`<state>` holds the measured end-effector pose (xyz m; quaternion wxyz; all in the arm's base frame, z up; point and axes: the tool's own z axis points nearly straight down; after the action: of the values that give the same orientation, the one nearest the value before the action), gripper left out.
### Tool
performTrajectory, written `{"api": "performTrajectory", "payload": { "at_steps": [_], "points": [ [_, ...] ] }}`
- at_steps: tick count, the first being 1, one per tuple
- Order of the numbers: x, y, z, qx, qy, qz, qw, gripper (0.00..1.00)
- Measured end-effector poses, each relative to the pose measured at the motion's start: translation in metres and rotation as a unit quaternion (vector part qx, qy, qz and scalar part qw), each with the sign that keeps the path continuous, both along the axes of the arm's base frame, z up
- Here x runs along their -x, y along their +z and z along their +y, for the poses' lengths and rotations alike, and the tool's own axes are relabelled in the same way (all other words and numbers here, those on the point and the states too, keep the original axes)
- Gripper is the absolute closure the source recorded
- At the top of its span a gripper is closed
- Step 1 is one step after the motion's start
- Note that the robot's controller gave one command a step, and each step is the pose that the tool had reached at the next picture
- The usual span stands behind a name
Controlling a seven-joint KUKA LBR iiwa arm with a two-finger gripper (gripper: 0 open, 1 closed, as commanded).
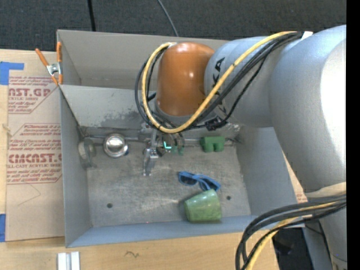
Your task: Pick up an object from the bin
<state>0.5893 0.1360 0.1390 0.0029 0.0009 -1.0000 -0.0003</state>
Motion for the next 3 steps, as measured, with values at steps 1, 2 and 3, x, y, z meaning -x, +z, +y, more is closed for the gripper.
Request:
{"api": "performTrajectory", "payload": {
  "at_steps": [1,2,3],
  "points": [
    [-0.004,-0.053,0.051,-0.002,0.019,-0.0108,0.9998,0.0],
    [-0.008,-0.055,0.094,0.007,0.02,-0.0062,0.9998,0.0],
    [0.005,-0.066,0.112,0.0,0.026,-0.0032,0.9997,0.0]
  ]
}}
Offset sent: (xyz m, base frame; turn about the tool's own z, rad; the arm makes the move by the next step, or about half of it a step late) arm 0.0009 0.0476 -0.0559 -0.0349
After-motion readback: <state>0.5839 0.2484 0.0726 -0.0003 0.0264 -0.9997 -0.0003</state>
